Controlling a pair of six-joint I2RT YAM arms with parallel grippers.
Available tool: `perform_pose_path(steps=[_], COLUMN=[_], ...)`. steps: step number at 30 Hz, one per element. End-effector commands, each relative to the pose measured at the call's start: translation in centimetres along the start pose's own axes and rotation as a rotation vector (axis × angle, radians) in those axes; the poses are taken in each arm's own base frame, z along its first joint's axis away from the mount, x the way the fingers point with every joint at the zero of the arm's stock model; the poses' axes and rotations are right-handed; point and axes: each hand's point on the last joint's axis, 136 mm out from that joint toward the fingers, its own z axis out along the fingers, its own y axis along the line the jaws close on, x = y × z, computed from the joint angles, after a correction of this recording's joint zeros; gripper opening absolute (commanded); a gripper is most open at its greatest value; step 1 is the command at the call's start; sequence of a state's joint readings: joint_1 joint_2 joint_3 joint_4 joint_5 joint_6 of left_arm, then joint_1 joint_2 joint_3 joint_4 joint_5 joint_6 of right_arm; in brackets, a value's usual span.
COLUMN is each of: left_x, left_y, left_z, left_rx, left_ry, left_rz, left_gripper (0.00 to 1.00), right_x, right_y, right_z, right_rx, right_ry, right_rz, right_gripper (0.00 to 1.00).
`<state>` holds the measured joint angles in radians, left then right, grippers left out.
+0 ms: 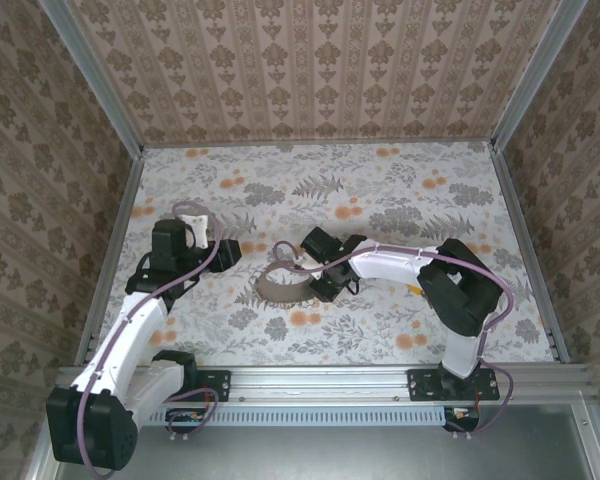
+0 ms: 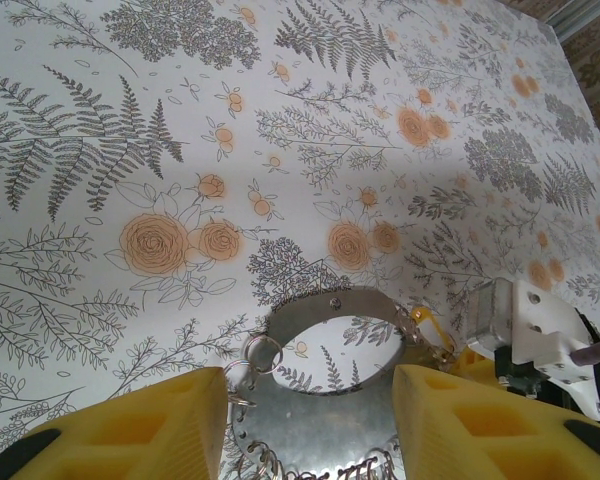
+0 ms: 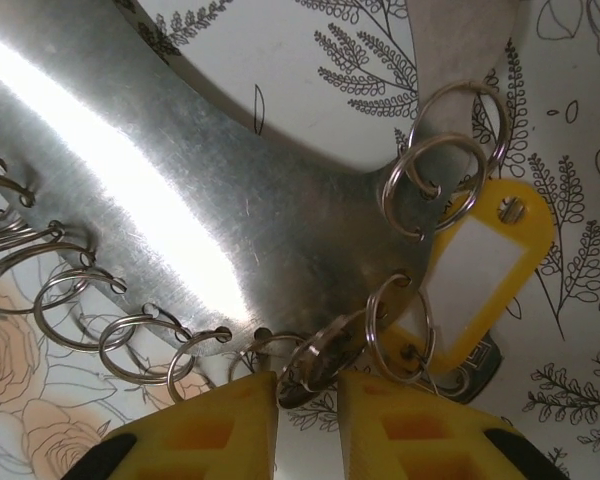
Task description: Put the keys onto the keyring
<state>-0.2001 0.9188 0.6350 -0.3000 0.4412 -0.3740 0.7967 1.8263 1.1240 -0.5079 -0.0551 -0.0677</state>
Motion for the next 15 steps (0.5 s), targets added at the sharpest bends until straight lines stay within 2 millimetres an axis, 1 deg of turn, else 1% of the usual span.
perform_pose_path(steps=[1,5,10,15], left_x=[-0.4,-0.4,-0.5,-0.7], left_y=[-0.2,-0.2,-0.2,-0.2], left_z=[-0.4,-0.4,-0.5,-0.6], left_rx=[0.011,0.013,0.012,0.012], left_ry=[-0.021,-0.022,-0.025,-0.03], left_rz=[-0.007,-0.006,-0.006,-0.007], left_gripper=[0.48,0.48,0.48,0.48], right_x=[-1.0,-1.2,-1.5,-1.9], right_y=[-0.3,-0.4,-0.7,0.0], right_z=[0.2,0.2,-0.6,-2.3], right_rx=[0.026,0.037,0.054,0.022], right_ry=[-0.02,-0.025,-0.051,-0.141], right_rz=[0.009,0.007,-0.002,-0.046], right_gripper=[0.22,0.11,0.01,0.0])
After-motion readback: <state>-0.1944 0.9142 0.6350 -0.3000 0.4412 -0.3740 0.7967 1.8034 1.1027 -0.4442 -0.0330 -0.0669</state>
